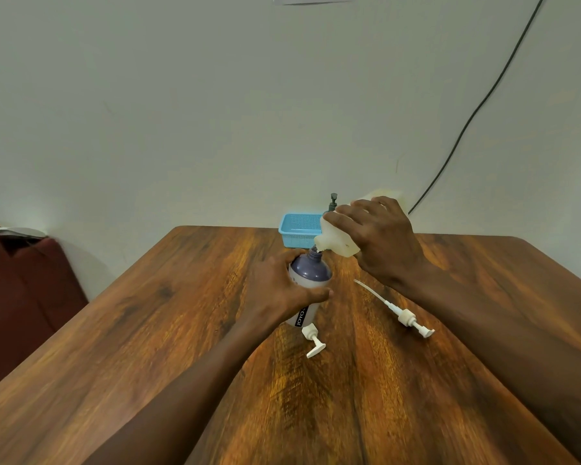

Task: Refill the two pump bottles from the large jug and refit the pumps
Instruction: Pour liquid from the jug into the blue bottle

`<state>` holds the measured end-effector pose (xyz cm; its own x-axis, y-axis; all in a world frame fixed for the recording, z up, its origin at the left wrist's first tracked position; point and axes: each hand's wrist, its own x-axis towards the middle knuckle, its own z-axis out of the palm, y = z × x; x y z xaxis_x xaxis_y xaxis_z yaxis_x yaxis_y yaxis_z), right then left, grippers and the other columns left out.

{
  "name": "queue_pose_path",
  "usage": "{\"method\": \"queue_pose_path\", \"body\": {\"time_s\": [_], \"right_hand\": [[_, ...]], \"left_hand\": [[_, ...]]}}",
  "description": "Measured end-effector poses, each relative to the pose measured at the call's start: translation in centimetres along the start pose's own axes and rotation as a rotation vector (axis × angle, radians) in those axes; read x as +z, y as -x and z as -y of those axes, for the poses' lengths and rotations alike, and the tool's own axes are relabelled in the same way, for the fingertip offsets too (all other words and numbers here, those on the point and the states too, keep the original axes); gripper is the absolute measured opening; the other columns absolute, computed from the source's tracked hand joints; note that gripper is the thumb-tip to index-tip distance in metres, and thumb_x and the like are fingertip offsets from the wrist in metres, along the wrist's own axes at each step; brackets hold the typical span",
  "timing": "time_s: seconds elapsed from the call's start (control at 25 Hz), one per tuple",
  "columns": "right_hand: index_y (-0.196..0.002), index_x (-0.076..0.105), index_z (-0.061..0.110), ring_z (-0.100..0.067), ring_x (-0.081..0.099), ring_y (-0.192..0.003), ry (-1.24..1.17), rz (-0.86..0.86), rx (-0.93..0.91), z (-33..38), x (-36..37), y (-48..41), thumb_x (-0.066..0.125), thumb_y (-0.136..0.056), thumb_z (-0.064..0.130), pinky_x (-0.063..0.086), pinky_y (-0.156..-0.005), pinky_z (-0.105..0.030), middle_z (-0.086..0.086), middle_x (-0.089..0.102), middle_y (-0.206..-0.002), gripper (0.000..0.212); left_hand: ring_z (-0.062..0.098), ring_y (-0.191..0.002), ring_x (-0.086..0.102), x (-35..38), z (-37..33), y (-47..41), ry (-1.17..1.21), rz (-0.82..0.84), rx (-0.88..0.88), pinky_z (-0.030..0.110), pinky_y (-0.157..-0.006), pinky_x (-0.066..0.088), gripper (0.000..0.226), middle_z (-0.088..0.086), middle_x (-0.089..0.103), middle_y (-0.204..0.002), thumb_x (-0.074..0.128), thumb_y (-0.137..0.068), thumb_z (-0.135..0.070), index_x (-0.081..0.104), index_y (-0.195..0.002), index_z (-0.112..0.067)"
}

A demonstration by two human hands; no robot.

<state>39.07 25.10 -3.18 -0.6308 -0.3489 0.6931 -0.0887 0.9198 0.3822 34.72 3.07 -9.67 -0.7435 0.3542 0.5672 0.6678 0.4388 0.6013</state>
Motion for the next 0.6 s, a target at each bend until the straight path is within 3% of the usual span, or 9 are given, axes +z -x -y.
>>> {"method": "queue_pose_path", "body": {"time_s": [0.16,0.4,0.6], "right_hand": [[-0.138,0.057,0.021,-0.034,0.062,-0.117,-0.007,-0.002,0.003,0.01,0.04,-0.11,0.086,-0.071,0.012,0.045,-0.099,-0.052,-0.008,0.066,-0.133,0.073],[-0.139,0.057,0.021,-0.036,0.062,-0.118,-0.013,0.016,0.003,0.07,0.04,-0.19,0.088,-0.07,0.013,0.046,-0.1,-0.054,-0.01,0.066,-0.134,0.076],[-0.137,0.059,0.02,-0.037,0.062,-0.118,-0.015,0.008,-0.01,0.09,-0.19,-0.36,0.088,-0.069,0.009,0.046,-0.101,-0.056,-0.01,0.067,-0.133,0.075]], "left_hand": [[-0.016,-0.085,0.058,-0.06,0.11,0.21,0.004,0.001,-0.015,0.003,-0.067,0.044,0.077,-0.024,0.064,-0.103,0.087,-0.059,-0.065,0.066,-0.125,-0.033],[-0.013,-0.088,0.059,0.0,0.57,0.34,0.009,0.01,-0.046,0.009,-0.071,0.046,0.081,-0.022,0.066,-0.104,0.078,-0.055,-0.076,0.065,-0.124,-0.036],[-0.016,-0.087,0.057,-0.1,0.59,0.27,-0.004,0.011,-0.04,0.003,-0.069,0.042,0.082,-0.02,0.067,-0.11,0.082,-0.058,-0.07,0.064,-0.129,-0.034]]}}
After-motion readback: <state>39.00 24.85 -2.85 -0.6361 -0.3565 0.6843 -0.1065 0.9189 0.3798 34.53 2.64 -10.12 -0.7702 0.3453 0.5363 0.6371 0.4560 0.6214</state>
